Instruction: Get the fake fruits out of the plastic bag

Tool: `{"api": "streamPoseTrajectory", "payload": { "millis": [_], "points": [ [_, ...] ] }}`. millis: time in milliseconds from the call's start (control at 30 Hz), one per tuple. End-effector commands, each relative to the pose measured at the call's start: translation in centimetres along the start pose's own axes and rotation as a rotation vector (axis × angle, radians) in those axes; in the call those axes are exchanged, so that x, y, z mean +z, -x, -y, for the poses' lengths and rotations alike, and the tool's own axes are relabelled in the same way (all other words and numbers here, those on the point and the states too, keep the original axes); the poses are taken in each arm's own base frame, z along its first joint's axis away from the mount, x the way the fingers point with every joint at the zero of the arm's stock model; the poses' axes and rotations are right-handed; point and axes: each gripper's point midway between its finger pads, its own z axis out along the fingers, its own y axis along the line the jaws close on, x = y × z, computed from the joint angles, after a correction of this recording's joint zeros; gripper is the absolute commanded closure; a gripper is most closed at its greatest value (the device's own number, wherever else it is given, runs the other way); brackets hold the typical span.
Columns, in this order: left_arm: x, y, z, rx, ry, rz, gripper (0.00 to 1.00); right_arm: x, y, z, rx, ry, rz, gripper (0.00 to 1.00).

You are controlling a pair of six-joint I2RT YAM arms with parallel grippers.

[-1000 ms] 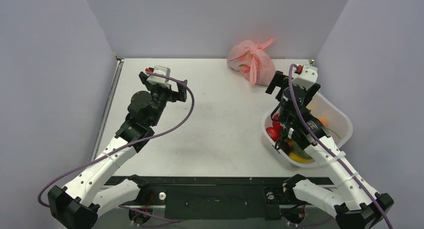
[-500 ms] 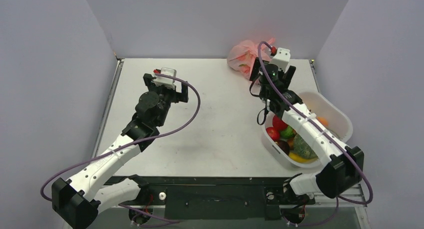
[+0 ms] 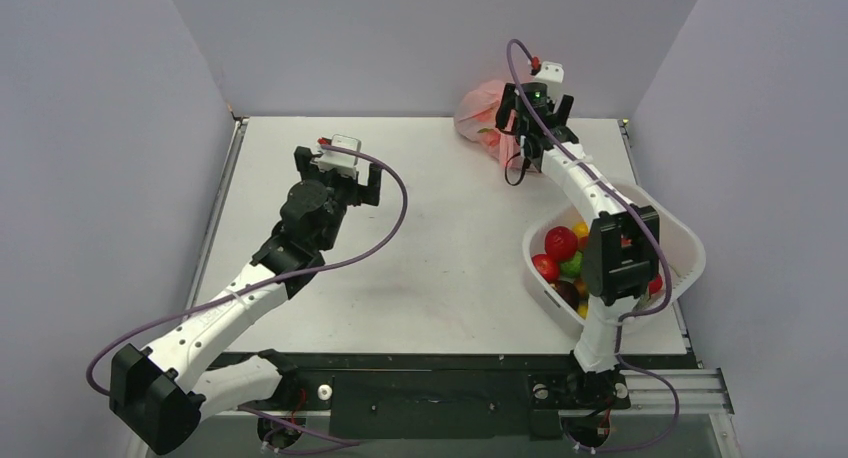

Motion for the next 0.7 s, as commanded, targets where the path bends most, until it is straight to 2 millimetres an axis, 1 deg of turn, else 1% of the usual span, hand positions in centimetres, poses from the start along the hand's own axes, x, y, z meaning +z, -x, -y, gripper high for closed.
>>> {"api": "streamPoseTrajectory", "payload": {
  "millis": [0,33,67,100,133,167,200,233,267,333,400,467,633,667],
  "points": [
    [0.3,1.7,0.2,-0.011,-0.010,0.056,0.00,1.9,3.2,-1.2,-0.036,0.027,0.048,0.03],
    [0.3,1.7,0.3,-0.010,-0.013,0.056,0.00,3.0,2.1,-1.0,-0.079,0.008,0.018,0.03],
    [0.3,1.7,0.3,-0.009,-0.016,0.053,0.00,3.4,3.4,-0.9,-0.080,0.002,0.038,0.03],
    [0.3,1.6,0.4,-0.008,-0.018,0.052,0.00,4.4,2.3,-0.6,-0.120,-0.014,0.009,0.03],
    [0.4,1.5,0.5,-0.006,-0.022,0.049,0.00,4.7,3.2,-0.7,-0.121,-0.009,0.022,0.03],
    [0.4,1.5,0.5,-0.008,-0.023,0.048,0.00,5.6,2.1,-0.7,-0.151,-0.005,-0.009,0.03],
    [0.5,1.3,0.6,-0.008,-0.026,0.044,0.00,5.8,3.0,-1.3,-0.147,0.033,0.000,0.03],
    [0.5,1.4,0.8,-0.009,-0.033,0.043,0.00,6.6,1.7,-1.5,-0.168,0.043,-0.034,0.05],
    [0.6,1.3,0.9,-0.007,-0.039,0.037,0.00,6.7,2.0,-1.8,-0.168,0.056,-0.032,0.06],
    [0.7,1.1,1.2,-0.006,-0.053,0.030,0.00,7.5,0.8,-1.7,-0.182,0.030,-0.050,0.06],
    [0.7,1.0,1.4,-0.005,-0.062,0.026,0.00,7.9,0.2,-1.7,-0.187,0.019,-0.058,0.11],
    [0.8,0.9,1.5,-0.003,-0.068,0.021,0.00,8.2,-0.3,-2.0,-0.196,0.032,-0.066,0.18],
    [0.9,0.7,1.9,-0.001,-0.085,0.013,0.00,8.3,-1.2,-2.9,-0.205,0.065,-0.082,0.32],
    [0.9,0.6,1.9,-0.001,-0.085,0.012,0.00,8.3,-1.3,-3.0,-0.207,0.067,-0.084,0.38]
  ]
}}
